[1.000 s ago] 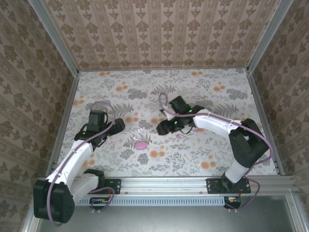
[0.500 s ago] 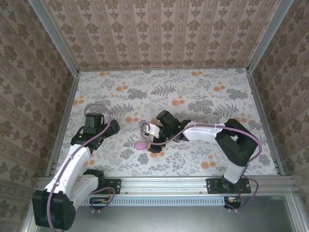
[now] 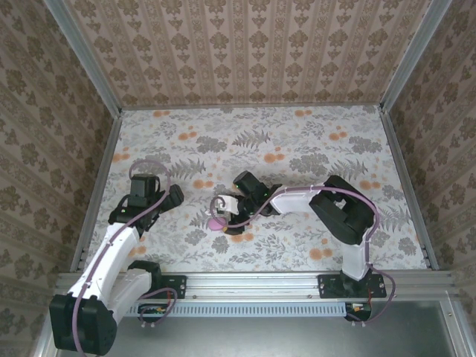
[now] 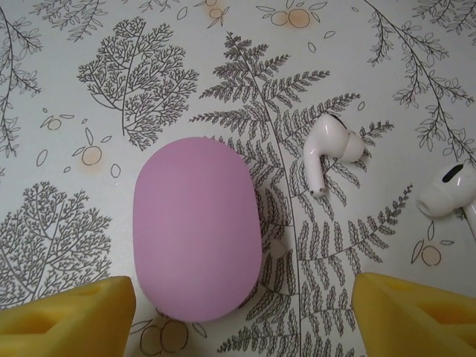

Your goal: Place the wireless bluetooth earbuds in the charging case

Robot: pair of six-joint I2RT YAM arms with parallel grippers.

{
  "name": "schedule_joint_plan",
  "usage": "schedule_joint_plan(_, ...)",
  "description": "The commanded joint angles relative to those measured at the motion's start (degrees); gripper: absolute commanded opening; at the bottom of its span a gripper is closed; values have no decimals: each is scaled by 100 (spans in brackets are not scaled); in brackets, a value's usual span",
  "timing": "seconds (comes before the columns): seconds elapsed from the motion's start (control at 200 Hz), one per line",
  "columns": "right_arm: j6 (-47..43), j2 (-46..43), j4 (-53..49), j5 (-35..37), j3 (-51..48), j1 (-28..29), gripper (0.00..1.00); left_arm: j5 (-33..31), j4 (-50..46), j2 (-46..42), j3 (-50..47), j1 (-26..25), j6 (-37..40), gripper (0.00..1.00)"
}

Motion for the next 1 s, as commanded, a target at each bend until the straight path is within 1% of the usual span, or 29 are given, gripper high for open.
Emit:
schedule_joint_plan(0.0,-175,185,111,-203,179,93,77,-66,-83,-45,-47,54,107,96)
schedule_joint_plan(0.235,-271,385,58,-258,327,191,71,-86,-117,-29,-54,66,108,96)
schedule_joint_plan(0.3,-301,374,50,-249,298,197,66,-86,-133,-34,-48,61,107,96)
schedule_joint_plan(0.505,-151,306,278,-137,-28,234,57,41,-64,-27,-48,62,205,96)
schedule_joint_plan(0.57,-105,270,369,-81,-147,243,56,46,-65,-33,-38,61,231,96)
schedule_joint_plan(0.61,-81,256,397,-43,-190,241,54,55,-69,-29,-30,63,258,96)
schedule_joint_plan(0.685,-42,219,431,11,-245,241,53,77,-39,-24,-30,59,265,96)
schedule_joint_plan(0.775,69,120,619,103,-343,244,51,146,3,-17,-15,66,282,96)
schedule_joint_plan(0.91,308,-152,830,220,-466,239,44,321,47,-12,38,55,301,95)
schedule_joint_plan(0.995,435,-435,860,288,-519,243,41,513,89,-33,74,33,291,94)
